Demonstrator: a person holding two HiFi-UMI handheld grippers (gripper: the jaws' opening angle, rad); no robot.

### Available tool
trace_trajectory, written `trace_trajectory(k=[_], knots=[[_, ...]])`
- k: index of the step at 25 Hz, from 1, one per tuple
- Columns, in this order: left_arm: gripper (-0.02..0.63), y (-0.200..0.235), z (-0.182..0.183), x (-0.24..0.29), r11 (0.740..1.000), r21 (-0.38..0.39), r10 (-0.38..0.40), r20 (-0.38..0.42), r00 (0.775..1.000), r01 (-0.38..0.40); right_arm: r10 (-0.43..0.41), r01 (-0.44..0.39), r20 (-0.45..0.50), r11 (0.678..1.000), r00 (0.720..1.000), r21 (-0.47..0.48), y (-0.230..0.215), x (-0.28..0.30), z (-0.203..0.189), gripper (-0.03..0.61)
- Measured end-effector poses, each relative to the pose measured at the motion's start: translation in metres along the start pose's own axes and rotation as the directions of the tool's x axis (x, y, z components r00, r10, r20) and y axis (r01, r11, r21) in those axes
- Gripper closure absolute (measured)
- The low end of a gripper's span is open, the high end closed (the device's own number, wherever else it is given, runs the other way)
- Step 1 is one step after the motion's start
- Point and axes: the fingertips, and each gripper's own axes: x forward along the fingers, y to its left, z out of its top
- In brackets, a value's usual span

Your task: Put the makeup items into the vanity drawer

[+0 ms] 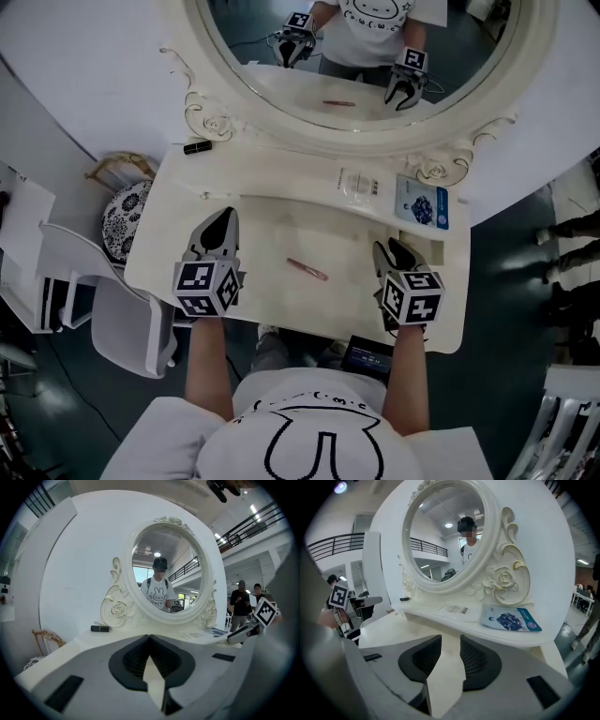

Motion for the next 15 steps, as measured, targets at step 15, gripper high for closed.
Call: trace_trajectory(k=[15], knots=[[0.606, 0.11, -0.02, -0.077, 0.975, -0.065, 0.213, -0.004, 0.977, -0.213, 0.197, -0.207, -0.089, 0.97, 0.976, -0.127, 0.119, 0.061, -0.001, 0.46]])
